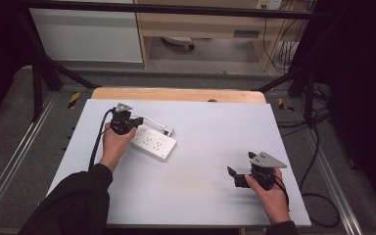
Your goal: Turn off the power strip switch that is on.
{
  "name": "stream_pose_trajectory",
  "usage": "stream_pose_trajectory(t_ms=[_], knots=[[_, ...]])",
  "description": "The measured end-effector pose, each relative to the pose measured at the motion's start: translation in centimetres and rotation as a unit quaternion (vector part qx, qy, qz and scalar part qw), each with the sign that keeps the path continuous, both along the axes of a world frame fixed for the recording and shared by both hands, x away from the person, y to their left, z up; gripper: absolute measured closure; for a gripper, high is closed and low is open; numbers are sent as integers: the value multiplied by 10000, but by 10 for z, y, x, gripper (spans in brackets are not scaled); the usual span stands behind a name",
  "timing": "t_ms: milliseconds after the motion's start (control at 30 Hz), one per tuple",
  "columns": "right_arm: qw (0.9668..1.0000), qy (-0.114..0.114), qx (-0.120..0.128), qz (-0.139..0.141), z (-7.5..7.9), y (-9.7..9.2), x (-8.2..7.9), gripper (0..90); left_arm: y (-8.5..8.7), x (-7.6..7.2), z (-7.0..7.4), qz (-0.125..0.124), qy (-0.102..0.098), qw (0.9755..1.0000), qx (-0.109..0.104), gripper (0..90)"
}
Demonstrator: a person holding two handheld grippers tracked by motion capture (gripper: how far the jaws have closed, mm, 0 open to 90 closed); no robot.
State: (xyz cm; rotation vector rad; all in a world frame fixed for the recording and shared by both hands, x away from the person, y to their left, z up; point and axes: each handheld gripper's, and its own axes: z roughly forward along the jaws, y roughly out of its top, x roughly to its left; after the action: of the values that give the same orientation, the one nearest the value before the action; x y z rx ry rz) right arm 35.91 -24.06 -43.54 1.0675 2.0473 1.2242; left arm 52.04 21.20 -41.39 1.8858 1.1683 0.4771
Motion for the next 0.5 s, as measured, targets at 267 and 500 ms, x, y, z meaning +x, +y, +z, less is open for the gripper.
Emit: stream_pose_trajectory(t_ms=[267, 500], knots=[[10000, 5, -7, 22, 0, 0, 1, 48, 1, 4, -6, 63, 51, 10000, -24, 900], [10000, -1, 28, 13, 1, 0, 0, 48, 0, 5, -8, 103, 74, 9999, -26, 900]])
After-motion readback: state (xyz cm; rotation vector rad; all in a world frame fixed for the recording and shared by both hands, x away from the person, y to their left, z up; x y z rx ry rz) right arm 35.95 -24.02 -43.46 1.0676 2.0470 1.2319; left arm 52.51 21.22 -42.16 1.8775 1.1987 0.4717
